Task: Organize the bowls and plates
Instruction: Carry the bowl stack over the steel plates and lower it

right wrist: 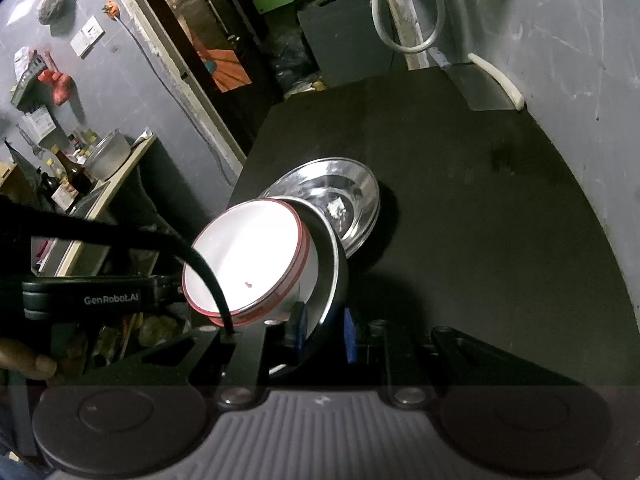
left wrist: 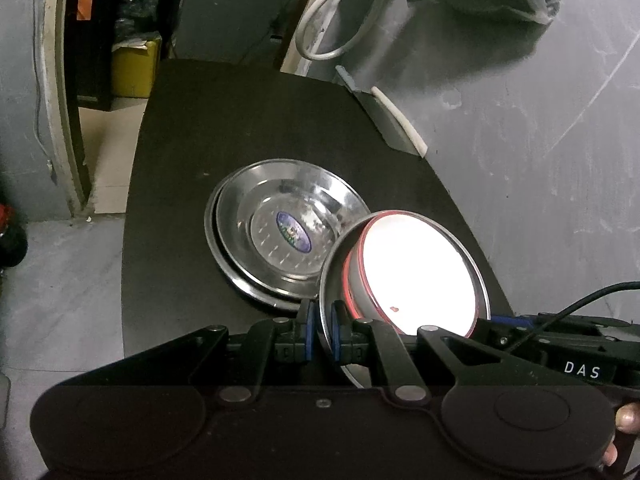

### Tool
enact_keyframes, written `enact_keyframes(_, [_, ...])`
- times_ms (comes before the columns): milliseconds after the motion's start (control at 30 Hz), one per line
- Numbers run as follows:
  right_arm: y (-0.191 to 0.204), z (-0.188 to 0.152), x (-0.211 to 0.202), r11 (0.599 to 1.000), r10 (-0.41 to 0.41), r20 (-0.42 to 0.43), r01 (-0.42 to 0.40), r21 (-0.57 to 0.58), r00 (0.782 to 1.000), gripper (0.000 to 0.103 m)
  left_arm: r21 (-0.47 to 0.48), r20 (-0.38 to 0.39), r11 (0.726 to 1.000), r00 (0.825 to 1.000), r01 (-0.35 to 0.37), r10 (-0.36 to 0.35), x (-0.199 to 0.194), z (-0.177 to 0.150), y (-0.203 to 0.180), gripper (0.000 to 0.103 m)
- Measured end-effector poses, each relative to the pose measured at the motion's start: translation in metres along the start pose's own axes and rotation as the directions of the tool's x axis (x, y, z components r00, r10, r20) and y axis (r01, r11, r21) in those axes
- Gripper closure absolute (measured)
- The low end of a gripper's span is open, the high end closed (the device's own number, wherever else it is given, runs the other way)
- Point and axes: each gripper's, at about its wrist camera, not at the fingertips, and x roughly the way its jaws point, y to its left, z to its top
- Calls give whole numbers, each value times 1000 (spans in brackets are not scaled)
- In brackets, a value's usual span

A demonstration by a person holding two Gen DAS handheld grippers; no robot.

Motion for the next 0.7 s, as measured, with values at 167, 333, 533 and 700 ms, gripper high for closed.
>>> enact_keyframes(167, [0, 14, 4, 1000, -16, -3, 16, -26, 1000, 82, -17, 17, 1000, 1000, 2, -1, 7, 11, 6, 95])
enact_keyframes(333, [3, 28, 14, 999, -17, -5, 16, -50, 1000, 82, -29, 31, 999, 999, -25, 25, 11, 22, 15, 95])
enact_keyframes(533, [3, 43, 37, 999, 15, -7, -15, -46, 1000, 82, -55, 45, 997, 997, -55, 57, 19, 37, 27, 95])
enact_keyframes(700, [3, 58, 55, 998, 27, -4, -27, -61, 1000, 82, -65, 57, 996, 996, -62, 66, 32, 51, 33, 95])
